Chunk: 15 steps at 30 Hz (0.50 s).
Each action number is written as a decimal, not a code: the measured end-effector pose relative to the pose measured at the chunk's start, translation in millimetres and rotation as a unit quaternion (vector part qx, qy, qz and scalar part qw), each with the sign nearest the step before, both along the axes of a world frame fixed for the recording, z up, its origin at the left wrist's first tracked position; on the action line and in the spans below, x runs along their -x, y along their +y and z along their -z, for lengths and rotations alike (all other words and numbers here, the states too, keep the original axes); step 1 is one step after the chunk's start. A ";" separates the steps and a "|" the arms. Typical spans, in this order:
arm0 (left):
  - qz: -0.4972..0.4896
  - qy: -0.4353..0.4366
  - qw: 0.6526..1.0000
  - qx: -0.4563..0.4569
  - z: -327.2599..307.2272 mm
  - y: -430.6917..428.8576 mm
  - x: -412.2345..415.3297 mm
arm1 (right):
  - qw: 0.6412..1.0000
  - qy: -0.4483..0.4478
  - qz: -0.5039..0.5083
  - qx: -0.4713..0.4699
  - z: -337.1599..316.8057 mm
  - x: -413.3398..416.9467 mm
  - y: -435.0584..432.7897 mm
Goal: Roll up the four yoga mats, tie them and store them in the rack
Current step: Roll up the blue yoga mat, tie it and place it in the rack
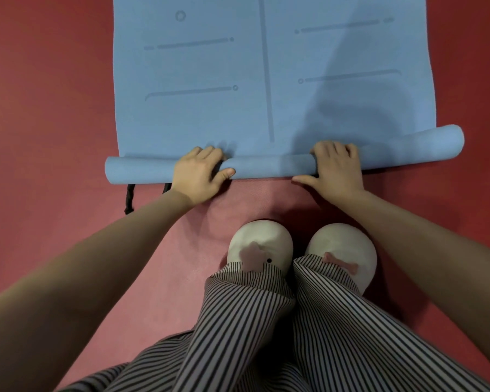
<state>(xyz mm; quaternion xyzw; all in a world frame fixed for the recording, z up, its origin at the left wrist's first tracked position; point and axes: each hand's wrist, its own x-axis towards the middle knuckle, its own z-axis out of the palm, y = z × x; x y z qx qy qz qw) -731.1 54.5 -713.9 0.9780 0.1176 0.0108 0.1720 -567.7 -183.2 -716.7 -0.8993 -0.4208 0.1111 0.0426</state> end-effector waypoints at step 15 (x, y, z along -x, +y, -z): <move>-0.043 0.154 0.983 0.094 -8.0 -3.4 17.0 | 0.987 0.113 -0.066 0.095 -10.2 -3.0 3.1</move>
